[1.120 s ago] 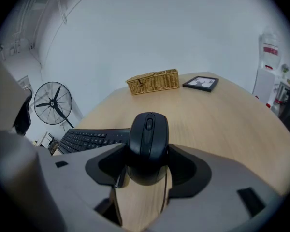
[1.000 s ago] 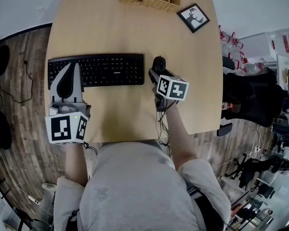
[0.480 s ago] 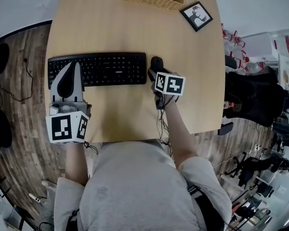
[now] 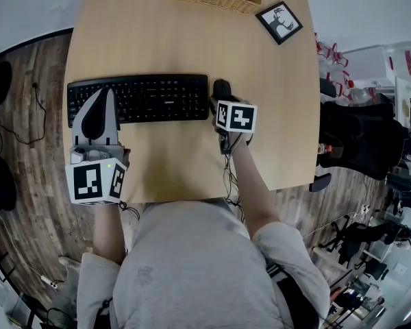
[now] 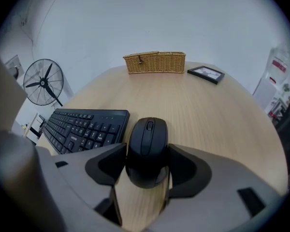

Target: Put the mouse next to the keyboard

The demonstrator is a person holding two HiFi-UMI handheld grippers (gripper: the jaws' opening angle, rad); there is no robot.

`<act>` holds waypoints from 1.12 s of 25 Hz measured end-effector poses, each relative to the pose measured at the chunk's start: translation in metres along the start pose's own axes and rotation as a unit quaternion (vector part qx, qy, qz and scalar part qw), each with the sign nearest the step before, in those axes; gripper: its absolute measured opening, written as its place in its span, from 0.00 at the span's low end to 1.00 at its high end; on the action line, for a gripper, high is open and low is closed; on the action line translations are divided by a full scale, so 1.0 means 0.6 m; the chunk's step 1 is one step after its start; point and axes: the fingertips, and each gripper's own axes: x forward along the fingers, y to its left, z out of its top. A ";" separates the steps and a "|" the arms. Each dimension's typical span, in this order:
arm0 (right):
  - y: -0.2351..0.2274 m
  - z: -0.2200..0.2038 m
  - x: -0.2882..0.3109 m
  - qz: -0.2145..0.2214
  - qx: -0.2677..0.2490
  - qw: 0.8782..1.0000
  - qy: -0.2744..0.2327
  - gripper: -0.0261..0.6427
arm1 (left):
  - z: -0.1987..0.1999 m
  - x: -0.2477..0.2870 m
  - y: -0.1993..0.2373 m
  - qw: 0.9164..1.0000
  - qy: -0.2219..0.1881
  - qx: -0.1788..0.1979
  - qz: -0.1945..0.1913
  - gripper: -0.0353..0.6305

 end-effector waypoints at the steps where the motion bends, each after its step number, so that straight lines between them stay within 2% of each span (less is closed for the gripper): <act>1: 0.000 0.000 0.000 -0.003 -0.002 1.000 0.001 0.41 | -0.001 -0.001 0.001 1.000 0.000 0.000 0.001 0.07; 12: 0.001 0.001 -0.002 -0.008 -0.004 1.000 -0.013 0.41 | 0.002 -0.018 0.000 1.000 -0.002 0.006 0.008 0.07; 18: -0.004 0.016 -0.034 0.007 0.017 0.998 -0.065 0.41 | 0.006 -0.029 -0.006 1.000 -0.007 0.008 0.011 0.07; 24: 0.014 0.036 -0.089 0.052 0.010 0.991 -0.124 0.41 | 0.015 -0.040 -0.029 1.000 -0.013 0.011 0.010 0.07; 25: 0.019 0.038 -0.099 0.059 0.005 0.989 -0.134 0.39 | 0.017 -0.043 -0.034 1.000 -0.015 0.011 0.010 0.07; 28: 0.024 0.043 -0.130 0.060 -0.015 0.985 -0.163 0.13 | 0.025 -0.054 -0.049 1.000 -0.020 0.014 0.010 0.07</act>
